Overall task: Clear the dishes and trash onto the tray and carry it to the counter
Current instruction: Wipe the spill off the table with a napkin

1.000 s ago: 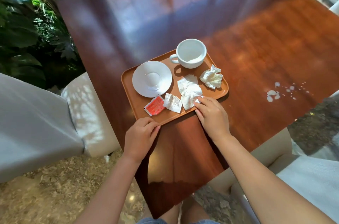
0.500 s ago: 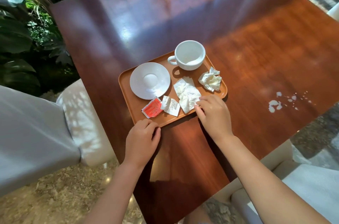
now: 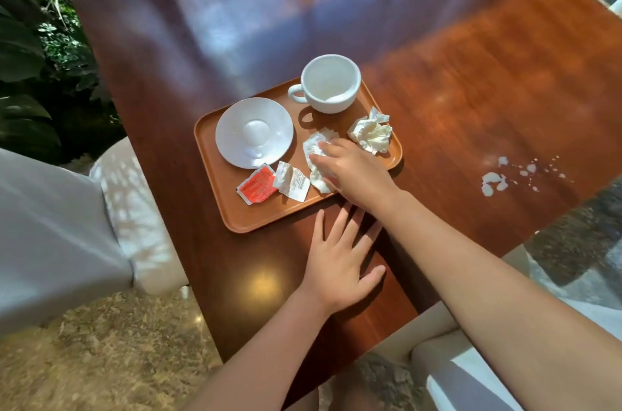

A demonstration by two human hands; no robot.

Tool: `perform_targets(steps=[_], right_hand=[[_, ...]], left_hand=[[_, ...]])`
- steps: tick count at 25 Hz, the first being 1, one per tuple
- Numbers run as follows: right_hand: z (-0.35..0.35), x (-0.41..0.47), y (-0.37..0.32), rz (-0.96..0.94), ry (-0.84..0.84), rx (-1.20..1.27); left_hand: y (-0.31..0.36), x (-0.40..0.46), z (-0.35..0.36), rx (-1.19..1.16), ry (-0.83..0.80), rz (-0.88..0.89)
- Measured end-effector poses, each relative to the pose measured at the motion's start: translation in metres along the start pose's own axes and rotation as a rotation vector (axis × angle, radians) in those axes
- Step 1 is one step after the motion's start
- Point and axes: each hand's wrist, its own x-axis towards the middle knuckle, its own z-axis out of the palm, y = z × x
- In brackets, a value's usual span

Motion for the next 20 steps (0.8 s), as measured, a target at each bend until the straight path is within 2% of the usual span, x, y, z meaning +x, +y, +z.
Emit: perform_targets(steps=[5,7,9,10,12,16,20], right_hand=[[0.000,-0.006,-0.001,0.044,0.097,0.068],[-0.008,-0.018,-0.003,0.104,0.253,0.237],[-0.026,-0.040,-0.002,0.170,0.504,0.427],[-0.037,-0.052,0.005,0.194,0.625,0.483],[-0.055,-0.081,0.036,0.264,0.745,0.505],[-0.080,-0.158,0.139,0.592,0.752,0.580],[-0.068,-0.198,0.210,0.693,0.653,0.324]], left_hand=[[0.025,0.017,0.008,0.092,-0.060,-0.098],[0.032,0.022,0.012,0.107,-0.068,-0.114],[0.038,0.030,0.015,0.121,-0.064,-0.117],[0.040,0.034,0.016,0.113,-0.045,-0.112],[0.040,0.039,0.018,0.100,0.006,-0.092],[0.041,0.043,0.022,0.109,0.062,-0.084],[0.042,0.046,0.027,0.126,0.051,-0.095]])
